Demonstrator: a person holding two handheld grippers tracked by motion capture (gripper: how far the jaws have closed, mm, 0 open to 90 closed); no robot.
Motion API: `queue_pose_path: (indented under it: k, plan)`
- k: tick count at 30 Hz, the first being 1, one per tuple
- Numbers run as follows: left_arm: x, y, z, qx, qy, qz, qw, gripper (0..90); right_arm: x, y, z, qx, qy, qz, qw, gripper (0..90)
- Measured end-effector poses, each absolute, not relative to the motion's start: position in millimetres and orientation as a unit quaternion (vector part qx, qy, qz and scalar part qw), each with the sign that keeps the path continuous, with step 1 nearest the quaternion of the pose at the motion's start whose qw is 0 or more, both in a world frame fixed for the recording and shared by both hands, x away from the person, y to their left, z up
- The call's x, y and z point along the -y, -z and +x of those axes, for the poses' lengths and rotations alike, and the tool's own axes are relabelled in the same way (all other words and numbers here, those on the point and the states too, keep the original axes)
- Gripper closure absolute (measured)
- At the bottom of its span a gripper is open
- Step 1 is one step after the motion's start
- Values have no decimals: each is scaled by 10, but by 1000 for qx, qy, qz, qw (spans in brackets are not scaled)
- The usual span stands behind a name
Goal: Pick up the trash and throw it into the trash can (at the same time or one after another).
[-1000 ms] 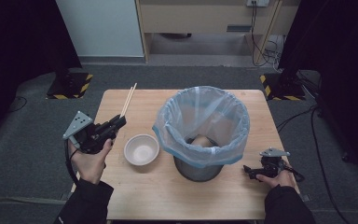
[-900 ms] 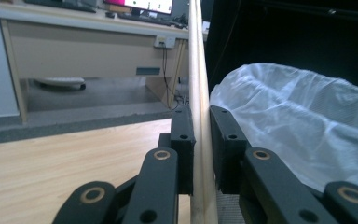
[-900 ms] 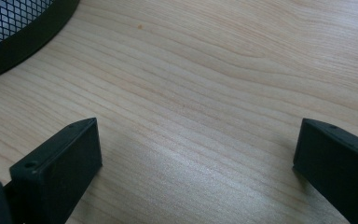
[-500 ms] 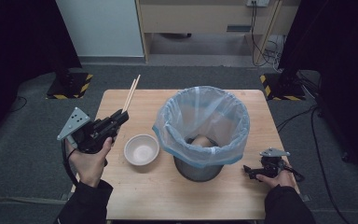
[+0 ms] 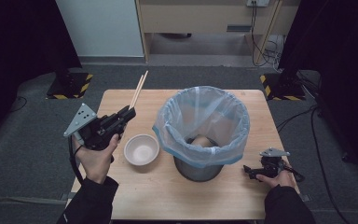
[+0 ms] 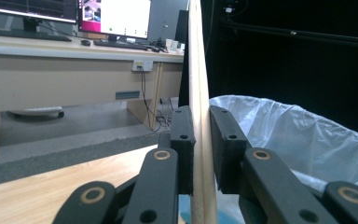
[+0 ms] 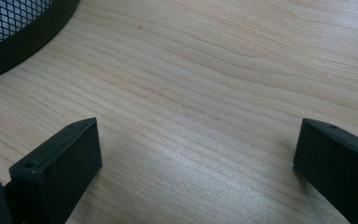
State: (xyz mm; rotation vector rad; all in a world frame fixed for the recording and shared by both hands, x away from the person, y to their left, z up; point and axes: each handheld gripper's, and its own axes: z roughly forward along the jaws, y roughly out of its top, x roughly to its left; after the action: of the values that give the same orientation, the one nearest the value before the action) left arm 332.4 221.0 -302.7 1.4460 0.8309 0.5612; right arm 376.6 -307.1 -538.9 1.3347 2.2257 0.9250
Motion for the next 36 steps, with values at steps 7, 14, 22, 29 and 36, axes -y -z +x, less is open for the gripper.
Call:
queue_pose_path:
  k: [7,14,22,29,36]
  plan:
    - [-2106,2919,3334,-349,-248,634,644,801,3071,5388,3765,-793,-329,476,192,11]
    - [-1977,2818,3340,-334,-247,636,650,801,3071,5388,3765,-793,-329,476,192,11]
    - [-1800,2724,3365,-317,-244,642,654,801,3071,5388,3765,-793,-329,476,191,11]
    - [-1616,2668,3403,-303,-239,648,656,801,3070,5388,3765,-793,-329,476,191,10]
    - [-1476,2611,3428,-292,-236,652,658,801,3067,5388,3766,-792,-329,477,190,9]
